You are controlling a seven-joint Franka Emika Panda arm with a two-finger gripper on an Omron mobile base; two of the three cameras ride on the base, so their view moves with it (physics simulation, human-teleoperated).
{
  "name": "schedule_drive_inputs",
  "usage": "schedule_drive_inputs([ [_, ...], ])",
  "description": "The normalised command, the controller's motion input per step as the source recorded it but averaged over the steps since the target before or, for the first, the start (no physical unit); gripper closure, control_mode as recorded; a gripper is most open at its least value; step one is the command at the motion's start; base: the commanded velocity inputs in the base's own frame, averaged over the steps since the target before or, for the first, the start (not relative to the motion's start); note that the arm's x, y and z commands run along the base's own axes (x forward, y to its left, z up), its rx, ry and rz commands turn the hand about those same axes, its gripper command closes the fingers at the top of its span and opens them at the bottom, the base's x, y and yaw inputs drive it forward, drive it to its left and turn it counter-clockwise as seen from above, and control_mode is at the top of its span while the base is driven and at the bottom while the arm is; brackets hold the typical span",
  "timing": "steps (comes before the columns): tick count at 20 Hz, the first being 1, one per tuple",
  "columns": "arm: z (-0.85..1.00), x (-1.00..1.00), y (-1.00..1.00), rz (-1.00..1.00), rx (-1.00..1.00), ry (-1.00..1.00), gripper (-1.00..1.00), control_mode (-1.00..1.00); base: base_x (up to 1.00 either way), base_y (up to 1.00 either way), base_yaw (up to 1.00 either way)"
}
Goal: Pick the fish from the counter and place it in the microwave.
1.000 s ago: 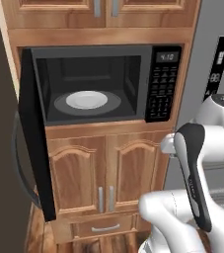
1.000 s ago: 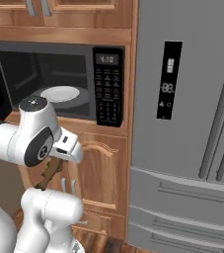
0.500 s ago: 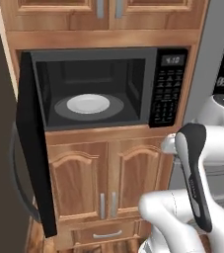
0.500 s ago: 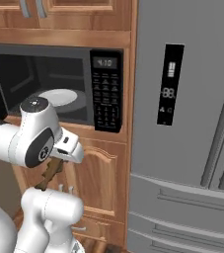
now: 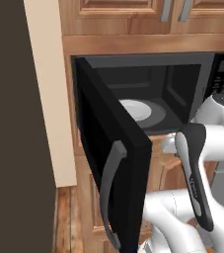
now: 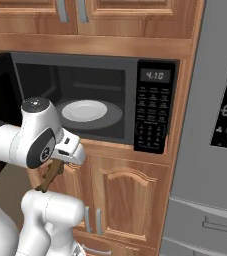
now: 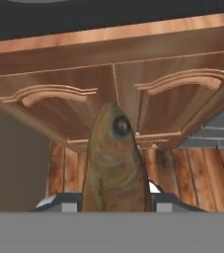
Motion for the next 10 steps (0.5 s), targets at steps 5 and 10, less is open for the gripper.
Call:
schedule_drive_inputs([
  [5,0.00,0.00,0.00,0.00,0.00,0.00,1.00,1.00,0.34,0.36,0.00],
  [10,0.00,0.00,0.00,0.00,0.00,0.00,1.00,1.00,-0.21,-0.03,0.00],
])
